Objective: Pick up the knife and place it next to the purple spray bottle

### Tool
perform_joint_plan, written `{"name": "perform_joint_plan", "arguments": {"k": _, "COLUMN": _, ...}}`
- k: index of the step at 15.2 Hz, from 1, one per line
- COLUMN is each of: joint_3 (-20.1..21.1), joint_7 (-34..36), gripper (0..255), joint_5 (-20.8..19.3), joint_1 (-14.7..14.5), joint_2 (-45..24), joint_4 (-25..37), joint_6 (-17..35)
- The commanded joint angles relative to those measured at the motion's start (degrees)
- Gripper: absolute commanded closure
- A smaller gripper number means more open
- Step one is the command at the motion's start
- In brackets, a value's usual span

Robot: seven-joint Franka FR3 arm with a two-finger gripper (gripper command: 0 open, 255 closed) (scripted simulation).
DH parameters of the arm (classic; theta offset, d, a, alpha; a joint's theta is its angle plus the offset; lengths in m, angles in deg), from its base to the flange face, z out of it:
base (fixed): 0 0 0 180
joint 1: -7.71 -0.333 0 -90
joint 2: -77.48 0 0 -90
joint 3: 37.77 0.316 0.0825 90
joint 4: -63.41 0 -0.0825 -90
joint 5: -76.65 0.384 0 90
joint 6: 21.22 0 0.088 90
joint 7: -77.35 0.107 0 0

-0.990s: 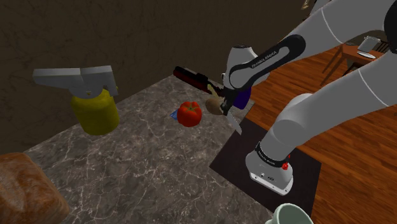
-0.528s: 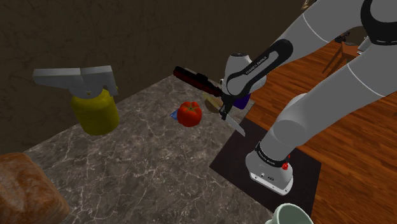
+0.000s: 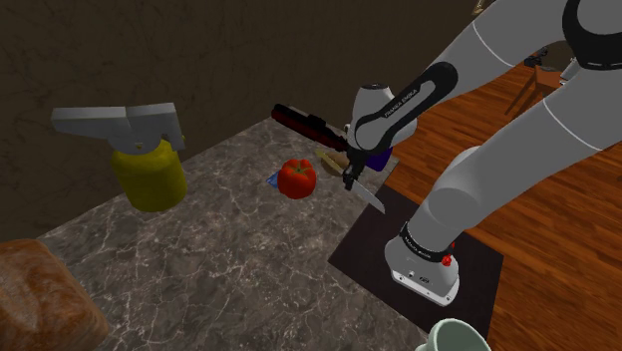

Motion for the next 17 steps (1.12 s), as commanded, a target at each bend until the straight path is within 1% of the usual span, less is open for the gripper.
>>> {"name": "perform_joint_plan", "arguments": {"k": 1, "joint_3": 0.0, "joint_7": 0.0, "gripper": 0, "joint_5": 0.0, "joint_1": 0.0, "joint_2": 0.0, "joint_4": 0.0, "joint_6": 0.01}}
{"name": "perform_joint_plan", "arguments": {"k": 5, "joint_3": 0.0, "joint_7": 0.0, "gripper": 0, "joint_5": 0.0, "joint_1": 0.0, "joint_2": 0.0, "joint_4": 0.0, "joint_6": 0.0}}
{"name": "perform_joint_plan", "arguments": {"k": 8, "joint_3": 0.85, "joint_7": 0.51, "gripper": 0, "joint_5": -0.4, "joint_1": 0.62, "joint_2": 7.97, "joint_4": 1.76, "joint_6": -9.69}}
{"name": "perform_joint_plan", "arguments": {"k": 9, "joint_3": 1.07, "joint_7": 0.57, "gripper": 0, "joint_5": -0.37, "joint_1": 0.7, "joint_2": 9.75, "joint_4": 2.4, "joint_6": -12.1}}
{"name": "perform_joint_plan", "arguments": {"k": 17, "joint_3": 1.09, "joint_7": 0.56, "gripper": 0, "joint_5": -0.36, "joint_1": 0.71, "joint_2": 9.75, "joint_4": 2.4, "joint_6": -12.1}}
